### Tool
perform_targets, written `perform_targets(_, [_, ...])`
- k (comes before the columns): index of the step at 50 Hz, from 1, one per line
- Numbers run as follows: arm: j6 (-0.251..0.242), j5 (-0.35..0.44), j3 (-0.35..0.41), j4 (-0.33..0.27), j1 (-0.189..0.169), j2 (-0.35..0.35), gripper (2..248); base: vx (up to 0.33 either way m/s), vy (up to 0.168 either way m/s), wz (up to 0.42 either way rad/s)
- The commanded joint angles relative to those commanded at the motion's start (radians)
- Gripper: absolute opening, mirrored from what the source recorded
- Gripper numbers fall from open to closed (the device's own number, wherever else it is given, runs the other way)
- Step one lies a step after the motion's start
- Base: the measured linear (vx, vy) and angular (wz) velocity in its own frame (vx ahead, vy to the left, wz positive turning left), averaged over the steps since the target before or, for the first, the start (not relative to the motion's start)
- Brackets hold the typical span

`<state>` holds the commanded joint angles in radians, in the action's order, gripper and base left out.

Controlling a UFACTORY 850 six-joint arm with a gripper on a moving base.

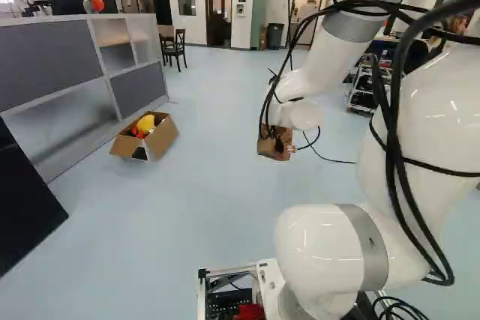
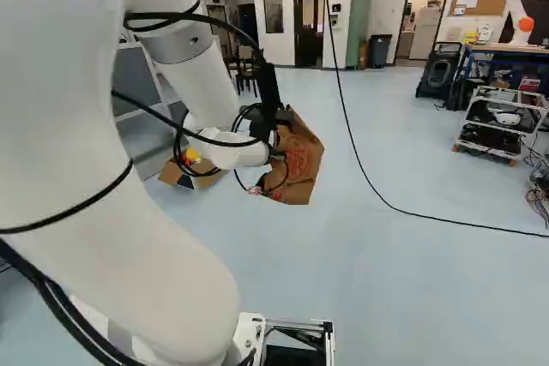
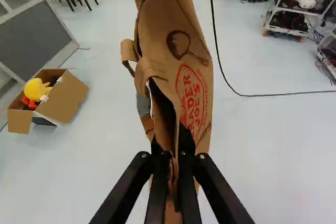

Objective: Pick up the grocery bag from the ground

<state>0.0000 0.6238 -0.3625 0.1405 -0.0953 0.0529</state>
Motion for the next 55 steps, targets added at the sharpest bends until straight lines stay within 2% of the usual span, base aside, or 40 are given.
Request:
perform_targets(31, [0.000, 0.172, 0.190, -0.097, 0.066, 0.156, 22, 0.000, 0.000, 0.000])
perform_targets(55, [0.000, 0.237, 0.263, -0.134, 0.091, 0.216, 22, 0.000, 0.000, 0.000])
